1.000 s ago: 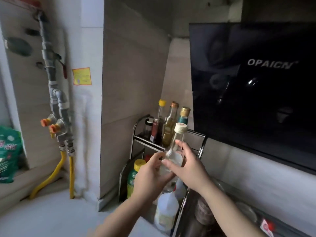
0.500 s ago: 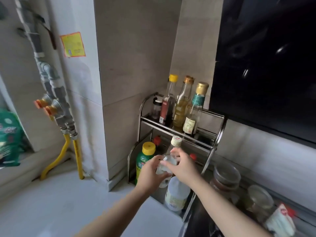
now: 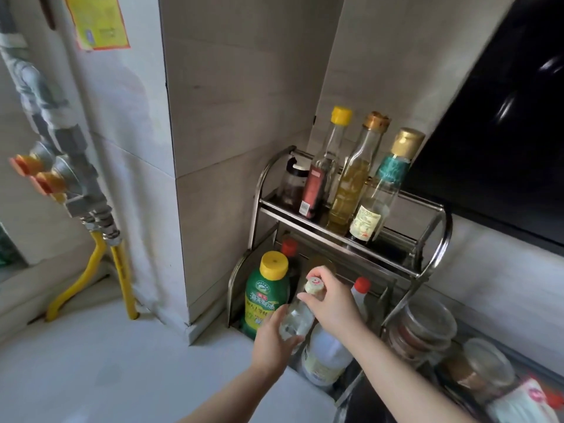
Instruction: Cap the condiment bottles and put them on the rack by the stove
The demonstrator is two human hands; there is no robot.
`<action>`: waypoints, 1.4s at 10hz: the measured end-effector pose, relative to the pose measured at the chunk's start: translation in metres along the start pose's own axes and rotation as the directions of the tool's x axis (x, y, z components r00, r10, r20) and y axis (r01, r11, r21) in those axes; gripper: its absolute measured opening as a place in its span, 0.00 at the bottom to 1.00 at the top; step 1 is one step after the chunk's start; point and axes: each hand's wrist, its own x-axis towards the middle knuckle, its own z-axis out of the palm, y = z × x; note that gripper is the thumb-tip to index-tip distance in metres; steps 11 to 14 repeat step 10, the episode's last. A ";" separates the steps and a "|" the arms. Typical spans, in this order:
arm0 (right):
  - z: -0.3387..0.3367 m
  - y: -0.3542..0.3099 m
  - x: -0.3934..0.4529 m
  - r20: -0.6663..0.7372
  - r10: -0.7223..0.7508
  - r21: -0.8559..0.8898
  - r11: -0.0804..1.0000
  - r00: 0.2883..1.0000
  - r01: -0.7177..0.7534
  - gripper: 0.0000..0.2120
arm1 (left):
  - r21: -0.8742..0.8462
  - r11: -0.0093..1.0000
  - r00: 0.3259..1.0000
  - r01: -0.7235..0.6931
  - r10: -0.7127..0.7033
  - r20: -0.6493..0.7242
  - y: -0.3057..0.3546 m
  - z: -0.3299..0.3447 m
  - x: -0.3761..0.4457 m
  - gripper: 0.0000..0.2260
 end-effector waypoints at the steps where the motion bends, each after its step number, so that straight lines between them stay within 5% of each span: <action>1: 0.006 0.005 0.005 0.041 -0.048 -0.091 0.995 0.998 0.051 0.12 | 0.019 0.999 0.999 0.048 -0.048 0.022 -0.006 0.007 0.003 0.32; 4: 0.021 0.016 0.013 0.129 -0.089 -0.249 0.961 0.988 0.120 0.10 | 0.188 0.963 0.981 0.194 -0.189 -0.040 -0.011 0.025 0.006 0.15; 7: 0.024 0.007 0.017 0.175 -0.097 -0.514 0.840 0.980 0.174 0.12 | 0.238 0.951 0.980 0.198 -0.198 -0.021 -0.007 0.023 0.010 0.11; 10: 0.006 0.010 -0.017 0.018 -0.152 -0.367 0.918 0.988 0.148 0.08 | 0.117 0.993 0.999 -0.030 0.032 -0.014 0.023 -0.032 -0.023 0.16; 14: 0.006 0.010 -0.017 0.018 -0.152 -0.367 0.918 0.988 0.148 0.08 | 0.117 0.993 0.999 -0.030 0.032 -0.014 0.023 -0.032 -0.023 0.16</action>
